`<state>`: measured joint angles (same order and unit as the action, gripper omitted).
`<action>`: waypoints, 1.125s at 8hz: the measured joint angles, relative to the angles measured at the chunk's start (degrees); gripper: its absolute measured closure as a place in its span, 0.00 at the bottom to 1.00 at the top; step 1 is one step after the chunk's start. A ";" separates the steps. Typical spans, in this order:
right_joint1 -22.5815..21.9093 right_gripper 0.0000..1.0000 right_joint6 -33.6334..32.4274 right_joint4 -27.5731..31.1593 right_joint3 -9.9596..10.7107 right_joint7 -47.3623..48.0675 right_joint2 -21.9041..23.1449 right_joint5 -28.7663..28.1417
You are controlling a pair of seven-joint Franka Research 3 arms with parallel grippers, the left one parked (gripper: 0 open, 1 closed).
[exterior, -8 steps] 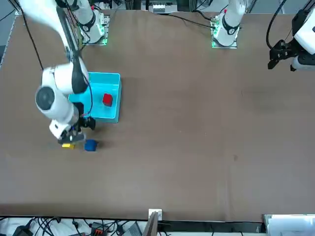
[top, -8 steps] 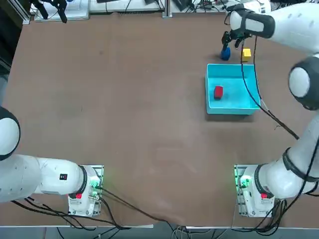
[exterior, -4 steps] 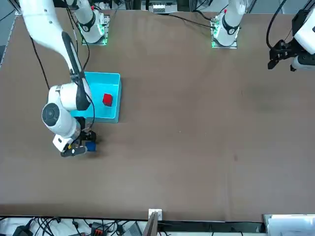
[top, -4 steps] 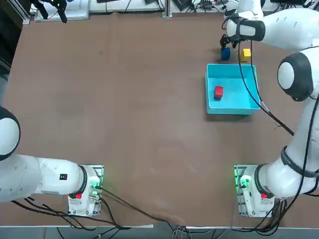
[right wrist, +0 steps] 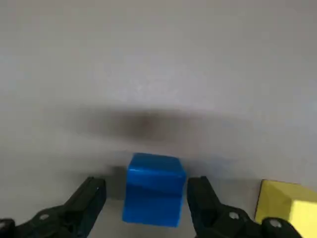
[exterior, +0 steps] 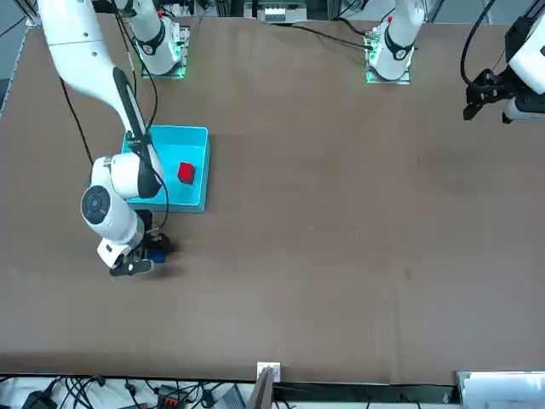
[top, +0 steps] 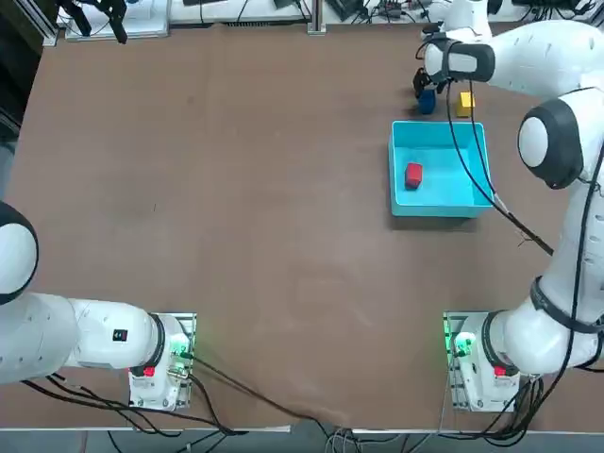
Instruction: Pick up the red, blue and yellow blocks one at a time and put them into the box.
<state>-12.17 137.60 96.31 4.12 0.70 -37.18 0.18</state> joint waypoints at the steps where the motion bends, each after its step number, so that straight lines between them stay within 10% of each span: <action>1: 0.00 0.00 0.00 -0.02 0.00 0.00 -0.22 0.00; 5: 0.09 0.03 0.00 -0.05 0.02 0.01 -1.68 0.01; 7: 0.11 0.30 -0.03 -0.37 0.04 0.63 -2.04 0.00; 9: 0.13 0.30 -1.58 -1.13 0.04 1.19 -1.58 0.00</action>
<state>-12.04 136.02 95.18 4.17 1.89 -38.76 0.18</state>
